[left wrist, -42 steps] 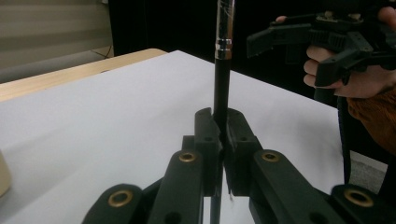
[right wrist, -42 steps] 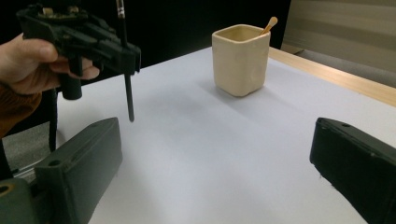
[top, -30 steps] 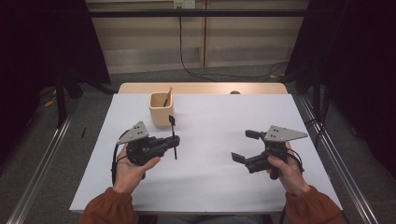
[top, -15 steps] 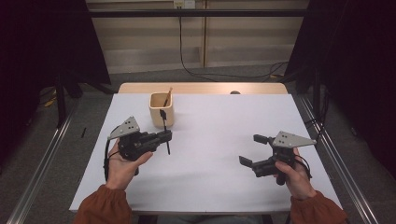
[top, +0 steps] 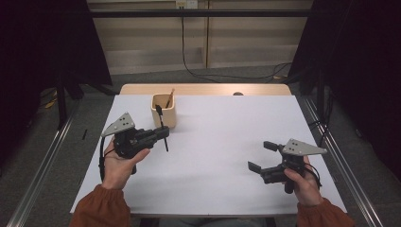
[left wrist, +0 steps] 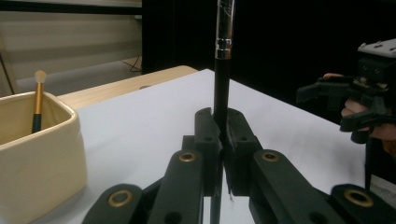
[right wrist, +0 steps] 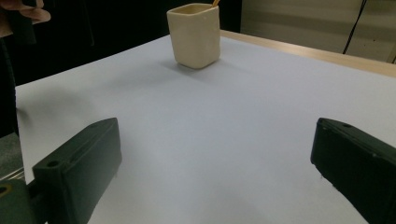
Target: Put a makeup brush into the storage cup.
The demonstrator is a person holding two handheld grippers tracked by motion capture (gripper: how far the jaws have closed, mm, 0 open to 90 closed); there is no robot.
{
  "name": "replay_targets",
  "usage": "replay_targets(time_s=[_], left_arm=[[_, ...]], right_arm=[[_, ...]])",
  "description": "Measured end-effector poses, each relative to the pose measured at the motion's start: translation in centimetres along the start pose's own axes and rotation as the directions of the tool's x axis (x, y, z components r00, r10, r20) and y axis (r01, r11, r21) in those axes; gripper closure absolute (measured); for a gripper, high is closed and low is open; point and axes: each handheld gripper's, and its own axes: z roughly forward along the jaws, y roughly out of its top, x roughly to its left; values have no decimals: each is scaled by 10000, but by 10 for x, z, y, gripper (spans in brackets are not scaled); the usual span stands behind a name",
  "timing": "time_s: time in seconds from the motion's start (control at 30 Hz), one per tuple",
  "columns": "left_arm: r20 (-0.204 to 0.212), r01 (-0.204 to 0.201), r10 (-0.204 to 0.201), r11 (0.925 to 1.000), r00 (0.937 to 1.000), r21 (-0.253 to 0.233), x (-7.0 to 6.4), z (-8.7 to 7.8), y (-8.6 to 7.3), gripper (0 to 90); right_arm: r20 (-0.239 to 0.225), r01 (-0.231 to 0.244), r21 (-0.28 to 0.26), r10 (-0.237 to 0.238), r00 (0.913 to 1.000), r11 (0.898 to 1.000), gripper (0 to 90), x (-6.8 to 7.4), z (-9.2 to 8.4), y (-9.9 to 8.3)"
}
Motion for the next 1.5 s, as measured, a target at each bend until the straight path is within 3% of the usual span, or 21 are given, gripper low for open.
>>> replay_targets(time_s=[0.17,0.23,0.53,1.03,1.5], left_arm=[[-168,142,-144,9998,9998,-122,5,-2,2,857],[-362,10,-6,9999,9993,107,6,-1,3,857],[-569,-70,65,10000,9984,-70,16,4,16,857],[-1030,36,-77,9992,9947,-395,36,9,34,857],[-1229,-275,185,9970,9922,-722,40,15,65,857]], right_arm=[[137,-145,-154,147,9998,9998,14,-1,-5,-3],[201,-161,-213,166,9997,9996,14,-2,-9,-3],[256,-207,-362,217,9994,9991,6,1,-19,-9],[260,-90,-161,94,9996,9998,5,1,-14,-14],[259,-37,-91,39,9997,10000,3,2,-12,-15]])
